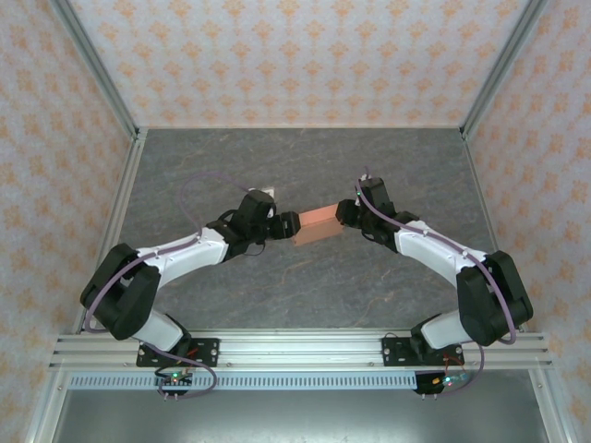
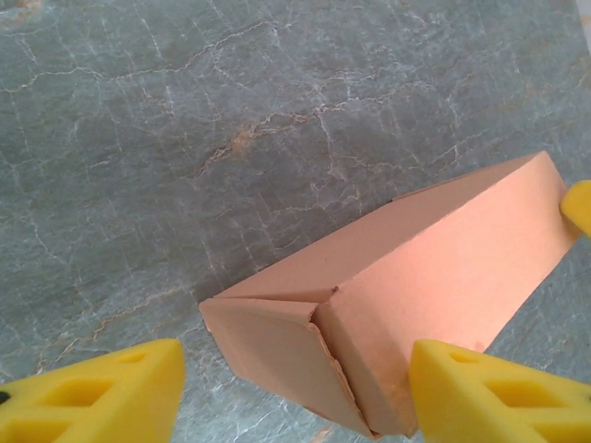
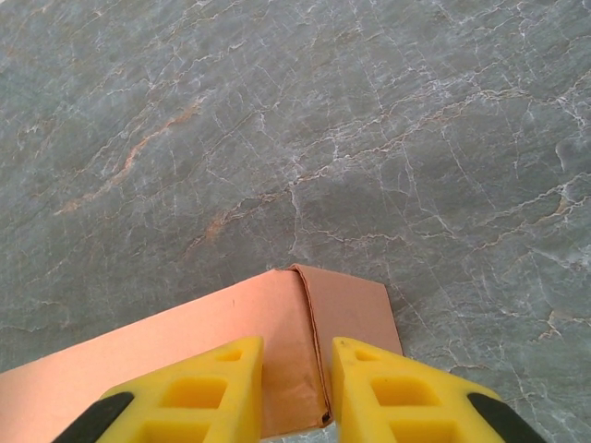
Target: Fold the paper box
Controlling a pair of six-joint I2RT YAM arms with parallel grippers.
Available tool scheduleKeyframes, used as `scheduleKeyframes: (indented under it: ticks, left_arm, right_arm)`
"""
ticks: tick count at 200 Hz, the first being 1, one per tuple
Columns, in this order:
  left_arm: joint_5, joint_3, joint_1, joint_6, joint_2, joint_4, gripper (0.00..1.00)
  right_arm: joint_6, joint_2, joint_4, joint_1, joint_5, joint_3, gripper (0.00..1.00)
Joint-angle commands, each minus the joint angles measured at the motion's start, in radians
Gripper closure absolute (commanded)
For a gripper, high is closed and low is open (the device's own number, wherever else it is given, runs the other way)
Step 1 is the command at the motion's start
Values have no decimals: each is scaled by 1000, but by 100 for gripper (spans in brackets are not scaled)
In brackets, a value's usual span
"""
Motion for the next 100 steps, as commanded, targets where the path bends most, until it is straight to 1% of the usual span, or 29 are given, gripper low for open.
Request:
scheduleKeyframes:
  ticks: [1,20,75,100]
  left_arm:
    - [17,-10,12,-43,16,47,40]
    - [21,-28,12,-50,33,68,47]
    - [26,-115,12,-91,83,160,63]
    - [30,-118,12,-90,105,175,68]
  right_arm:
    - [-19,12,-74,7,24,10,75]
    - [-17,11,-70,7,24,2,75]
    - [-20,8,-62,7,40,-24,75]
    - [-26,0,-68,7,34,-18,75]
